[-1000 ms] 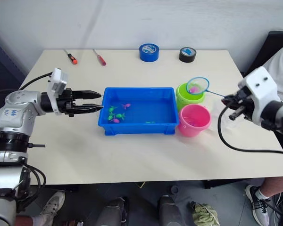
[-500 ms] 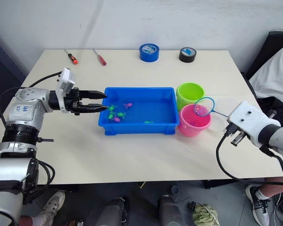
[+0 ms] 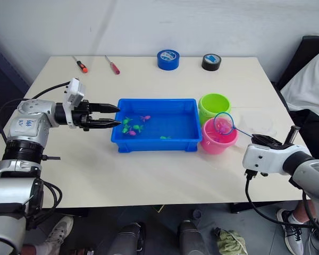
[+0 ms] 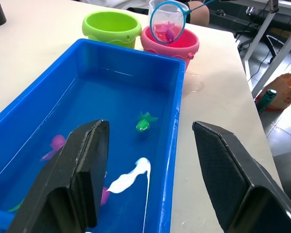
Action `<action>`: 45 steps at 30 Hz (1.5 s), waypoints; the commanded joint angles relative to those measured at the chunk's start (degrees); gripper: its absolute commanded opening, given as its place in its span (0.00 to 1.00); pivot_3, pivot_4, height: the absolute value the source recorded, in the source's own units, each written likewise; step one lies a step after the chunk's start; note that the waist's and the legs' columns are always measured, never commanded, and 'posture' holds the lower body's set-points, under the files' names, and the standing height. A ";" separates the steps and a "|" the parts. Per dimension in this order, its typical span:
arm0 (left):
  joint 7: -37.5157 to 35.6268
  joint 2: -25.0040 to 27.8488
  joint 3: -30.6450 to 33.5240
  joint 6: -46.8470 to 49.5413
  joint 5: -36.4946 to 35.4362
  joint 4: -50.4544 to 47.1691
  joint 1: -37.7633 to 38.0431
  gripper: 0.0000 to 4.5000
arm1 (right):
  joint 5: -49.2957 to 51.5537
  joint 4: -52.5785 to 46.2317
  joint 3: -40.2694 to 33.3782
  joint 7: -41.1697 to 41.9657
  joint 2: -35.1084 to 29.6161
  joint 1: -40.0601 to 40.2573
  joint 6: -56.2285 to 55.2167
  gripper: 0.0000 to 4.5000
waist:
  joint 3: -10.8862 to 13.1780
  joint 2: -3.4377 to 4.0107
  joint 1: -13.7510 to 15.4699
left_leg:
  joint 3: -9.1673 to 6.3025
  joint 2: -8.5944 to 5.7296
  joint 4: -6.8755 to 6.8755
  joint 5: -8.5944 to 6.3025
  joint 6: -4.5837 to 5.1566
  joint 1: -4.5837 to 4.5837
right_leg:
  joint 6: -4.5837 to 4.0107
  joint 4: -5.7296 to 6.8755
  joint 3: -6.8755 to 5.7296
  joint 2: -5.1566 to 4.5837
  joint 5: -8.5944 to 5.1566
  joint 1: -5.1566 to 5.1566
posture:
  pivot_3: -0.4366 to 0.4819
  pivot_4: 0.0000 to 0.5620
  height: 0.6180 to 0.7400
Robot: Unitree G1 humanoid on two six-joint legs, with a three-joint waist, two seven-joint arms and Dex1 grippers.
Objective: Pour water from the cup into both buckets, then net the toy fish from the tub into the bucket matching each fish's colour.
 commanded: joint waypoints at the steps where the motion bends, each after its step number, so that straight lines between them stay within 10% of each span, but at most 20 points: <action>1: -0.68 0.70 1.18 -0.56 -0.27 -0.81 -0.41 0.67 | -5.99 1.42 -1.41 -5.07 0.67 0.59 -4.92 0.00 | 0.00 0.00 0.03 | 0.00 -0.10 0.00 0.01 -0.01 0.00 | 0.00 0.01 -0.01 0.01 0.00 0.00 | 0.48 0.27 0.95; 17: -0.68 -0.10 1.04 -1.07 -0.19 -0.47 -0.42 0.67 | -22.62 -0.71 -1.22 -14.05 8.29 6.86 -11.50 0.00 | 0.00 0.00 -0.07 | -0.02 -0.28 0.01 0.03 -0.04 0.11 | 0.00 0.15 0.04 0.00 0.00 0.05 | 0.48 0.27 0.95; 30: -0.03 3.94 3.33 0.17 -0.73 -1.17 0.73 0.67 | -2.91 -5.24 -2.85 -3.93 10.50 -9.91 -6.09 0.00 | 0.00 -0.01 -0.23 | -0.07 -0.16 0.03 0.06 -0.07 0.29 | 0.00 0.31 0.03 0.06 0.00 0.16 | 0.48 0.27 0.95; 45: 9.17 11.18 12.42 6.26 -3.34 -10.51 11.67 0.67 | 26.58 3.34 17.81 11.07 29.89 -49.86 55.60 0.00 | -0.01 -0.01 -1.27 | -0.10 0.20 0.03 0.07 -0.09 0.23 | -0.04 0.44 -0.03 -0.34 -0.01 0.02 | 0.48 0.27 0.95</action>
